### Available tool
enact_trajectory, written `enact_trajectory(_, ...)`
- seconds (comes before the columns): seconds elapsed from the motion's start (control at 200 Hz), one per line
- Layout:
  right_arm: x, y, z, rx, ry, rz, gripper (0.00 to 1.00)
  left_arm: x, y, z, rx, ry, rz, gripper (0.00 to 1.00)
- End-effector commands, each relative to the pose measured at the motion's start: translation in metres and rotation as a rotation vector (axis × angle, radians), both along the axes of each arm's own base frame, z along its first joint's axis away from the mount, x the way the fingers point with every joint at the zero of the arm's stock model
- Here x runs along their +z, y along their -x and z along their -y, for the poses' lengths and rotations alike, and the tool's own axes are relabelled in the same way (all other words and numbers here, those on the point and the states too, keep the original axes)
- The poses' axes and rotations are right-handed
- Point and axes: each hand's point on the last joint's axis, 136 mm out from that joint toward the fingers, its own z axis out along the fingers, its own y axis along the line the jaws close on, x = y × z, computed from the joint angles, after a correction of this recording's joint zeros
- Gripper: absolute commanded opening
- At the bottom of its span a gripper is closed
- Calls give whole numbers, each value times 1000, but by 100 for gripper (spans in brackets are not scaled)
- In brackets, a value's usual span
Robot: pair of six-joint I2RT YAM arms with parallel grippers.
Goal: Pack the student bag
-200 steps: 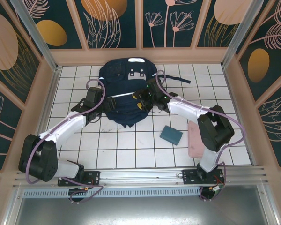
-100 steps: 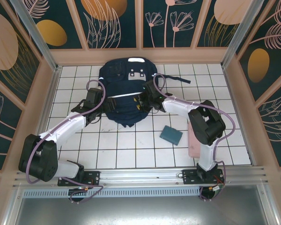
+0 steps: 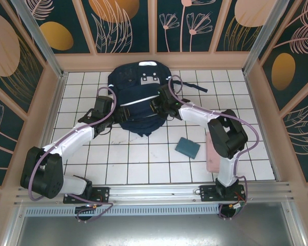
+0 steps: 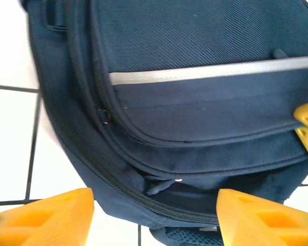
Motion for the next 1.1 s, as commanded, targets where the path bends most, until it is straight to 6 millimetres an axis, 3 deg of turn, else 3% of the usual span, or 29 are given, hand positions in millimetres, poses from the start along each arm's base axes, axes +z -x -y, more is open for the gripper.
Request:
enact_trajectory(0.0,90,-23,-7,32,-85,269,4,1,2,21,-111,34,25,62)
enact_trajectory(0.155,111,-21,-18,97,-130,318,4,-14,-1,23,-121,-13,2,59)
enact_trajectory(0.43,123,-23,-26,150,-161,340,3,-35,-5,15,-121,-100,-27,62)
enact_trajectory(0.53,126,-23,-26,159,-171,343,3,-40,-7,20,-161,-105,-34,64)
enact_trajectory(0.715,128,-23,-27,175,-184,343,3,-39,-17,28,-182,-87,-7,63)
enact_trajectory(0.905,126,-19,-26,182,-192,331,2,-32,-20,22,-152,-109,2,49)
enact_trajectory(1.09,125,-17,-27,185,-196,328,2,-20,-11,14,-132,-121,25,57)
